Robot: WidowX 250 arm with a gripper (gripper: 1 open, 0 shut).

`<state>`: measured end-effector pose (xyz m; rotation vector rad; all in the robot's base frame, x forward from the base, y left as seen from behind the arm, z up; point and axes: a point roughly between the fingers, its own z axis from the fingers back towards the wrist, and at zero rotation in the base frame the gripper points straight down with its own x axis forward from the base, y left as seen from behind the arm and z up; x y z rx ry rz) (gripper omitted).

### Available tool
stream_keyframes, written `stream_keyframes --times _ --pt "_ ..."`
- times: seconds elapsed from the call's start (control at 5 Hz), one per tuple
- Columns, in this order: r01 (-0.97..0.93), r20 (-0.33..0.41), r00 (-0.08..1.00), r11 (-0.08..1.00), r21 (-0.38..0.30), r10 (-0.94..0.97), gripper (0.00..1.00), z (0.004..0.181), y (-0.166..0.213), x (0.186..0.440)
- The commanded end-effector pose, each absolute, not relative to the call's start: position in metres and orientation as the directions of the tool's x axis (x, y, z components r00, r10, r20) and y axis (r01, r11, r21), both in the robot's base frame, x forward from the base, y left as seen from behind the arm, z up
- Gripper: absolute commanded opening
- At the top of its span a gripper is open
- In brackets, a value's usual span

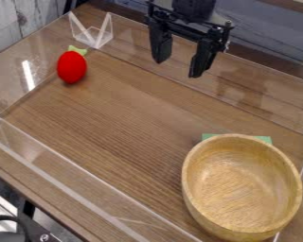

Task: Move the red object to the right side of the table

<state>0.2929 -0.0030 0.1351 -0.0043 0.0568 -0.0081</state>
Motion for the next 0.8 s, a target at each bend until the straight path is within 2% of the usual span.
stream_keyframes --times 0.0,0.6 --pt "-0.021 -0.077 0.997 1.000 -0.007 0.021 1.00 0.126 0.002 0.298" --pt "-0.010 0.015 1.000 1.000 0.000 0.010 1.00 0.125 0.149 0.283"
